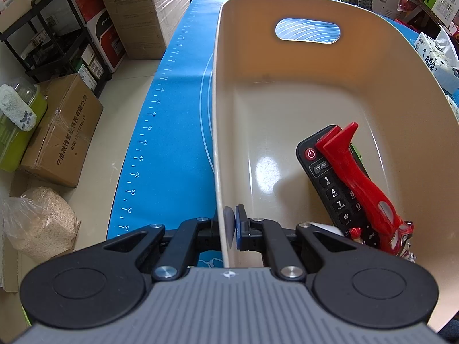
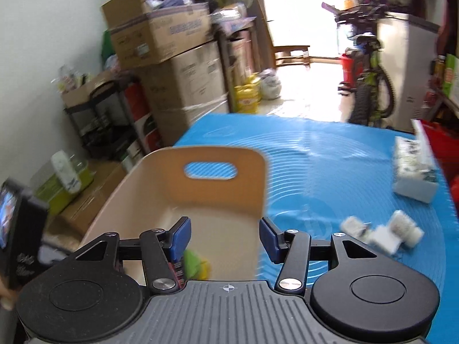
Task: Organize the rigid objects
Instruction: 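Grasp the white plug charger with the right tool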
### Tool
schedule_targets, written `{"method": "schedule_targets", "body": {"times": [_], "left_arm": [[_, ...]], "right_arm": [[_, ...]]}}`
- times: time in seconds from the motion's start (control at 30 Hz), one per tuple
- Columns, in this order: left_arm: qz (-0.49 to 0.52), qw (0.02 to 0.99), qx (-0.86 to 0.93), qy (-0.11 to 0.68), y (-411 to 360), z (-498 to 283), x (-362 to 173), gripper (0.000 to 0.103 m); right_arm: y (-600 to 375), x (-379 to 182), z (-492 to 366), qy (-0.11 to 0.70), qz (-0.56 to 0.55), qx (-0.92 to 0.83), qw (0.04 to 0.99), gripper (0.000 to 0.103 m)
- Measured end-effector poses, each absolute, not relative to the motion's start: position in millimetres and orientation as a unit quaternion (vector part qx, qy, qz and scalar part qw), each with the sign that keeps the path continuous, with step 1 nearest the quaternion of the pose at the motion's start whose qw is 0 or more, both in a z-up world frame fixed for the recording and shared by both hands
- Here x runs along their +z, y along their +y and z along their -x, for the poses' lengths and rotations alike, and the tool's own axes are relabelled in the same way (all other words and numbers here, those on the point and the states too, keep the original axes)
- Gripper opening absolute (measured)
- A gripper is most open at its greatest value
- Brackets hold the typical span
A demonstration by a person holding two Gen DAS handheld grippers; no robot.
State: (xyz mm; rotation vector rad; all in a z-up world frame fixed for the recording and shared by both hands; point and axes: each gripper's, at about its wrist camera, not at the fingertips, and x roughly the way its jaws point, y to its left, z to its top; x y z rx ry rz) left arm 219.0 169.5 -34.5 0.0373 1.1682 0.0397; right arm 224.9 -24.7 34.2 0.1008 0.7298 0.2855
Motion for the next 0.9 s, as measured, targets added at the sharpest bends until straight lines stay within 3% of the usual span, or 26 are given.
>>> {"method": "schedule_targets", "body": {"times": [0.33,0.77,0.9], "left_arm": [[-0.02,0.833,0.02,0.552,169.9,-219.0,-36.3,0.011],[-0.019,0.833,0.018,0.553,170.9,-218.7,-36.9,0.011],[-0.02,0.832,0.017,0.554,169.7,-219.0,-37.3,0.011]], "right_arm": [[-91.6,-15.5,-250.2,0.385,-0.066,0.045,0.919,0.064],[-97.1,-53.4,-280.3,0.377,0.005,0.047,0.925,0.079],[-98.2,-62.6,-291.8,0.376,0.033,0.044,0.925,0.079]]}}
